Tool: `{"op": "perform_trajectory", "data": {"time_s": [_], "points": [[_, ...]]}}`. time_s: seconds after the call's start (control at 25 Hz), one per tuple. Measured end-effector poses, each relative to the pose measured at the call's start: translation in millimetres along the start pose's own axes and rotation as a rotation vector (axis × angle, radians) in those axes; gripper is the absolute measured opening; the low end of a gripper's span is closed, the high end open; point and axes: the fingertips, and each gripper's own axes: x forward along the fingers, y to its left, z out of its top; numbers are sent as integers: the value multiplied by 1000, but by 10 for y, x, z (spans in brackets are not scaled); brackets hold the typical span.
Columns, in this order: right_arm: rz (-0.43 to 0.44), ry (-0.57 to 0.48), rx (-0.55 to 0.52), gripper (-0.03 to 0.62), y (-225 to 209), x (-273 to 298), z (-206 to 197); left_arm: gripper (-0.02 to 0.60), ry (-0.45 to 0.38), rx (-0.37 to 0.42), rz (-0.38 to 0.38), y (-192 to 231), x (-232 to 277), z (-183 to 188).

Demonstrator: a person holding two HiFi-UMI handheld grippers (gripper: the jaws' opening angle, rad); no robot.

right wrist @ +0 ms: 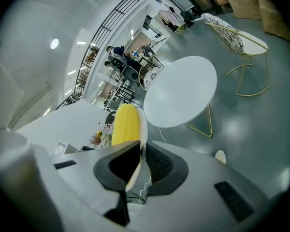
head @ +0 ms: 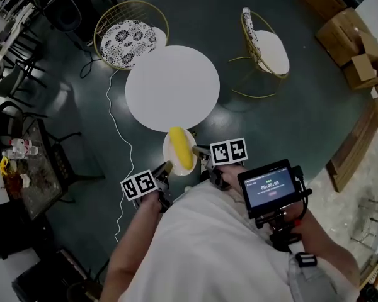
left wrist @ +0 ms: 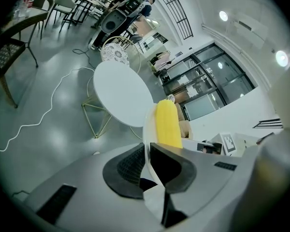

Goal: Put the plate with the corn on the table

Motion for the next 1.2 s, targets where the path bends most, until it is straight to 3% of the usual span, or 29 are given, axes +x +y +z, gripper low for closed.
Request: {"op": "perform_trajectory", "data": {"time_s": [0.4, 0.64, 1.2], "points": [[-11, -18, 6, 44, -13, -21, 34, 41, 14, 5, -8, 0, 52, 21], [11, 2, 9, 44, -343, -10, 717, 41, 8, -1, 21, -242, 587, 493], [41, 29, -2, 44, -645, -95, 1282, 41, -6, -10, 53, -524, 1051, 796]]}}
